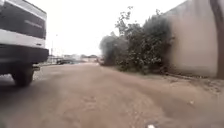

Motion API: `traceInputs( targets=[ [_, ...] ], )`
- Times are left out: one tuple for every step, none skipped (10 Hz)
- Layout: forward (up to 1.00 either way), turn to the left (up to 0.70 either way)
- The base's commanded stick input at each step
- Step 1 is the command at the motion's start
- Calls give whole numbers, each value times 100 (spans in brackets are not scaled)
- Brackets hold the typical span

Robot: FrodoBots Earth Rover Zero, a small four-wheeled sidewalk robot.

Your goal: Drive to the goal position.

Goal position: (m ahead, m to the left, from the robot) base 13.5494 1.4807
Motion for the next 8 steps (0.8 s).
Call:
traceInputs(
  targets=[
    [50, 0],
    [50, 0],
    [50, 0],
    [50, 0],
    [50, 0],
    [50, 0],
    [50, 0],
    [50, 0]
  ],
)
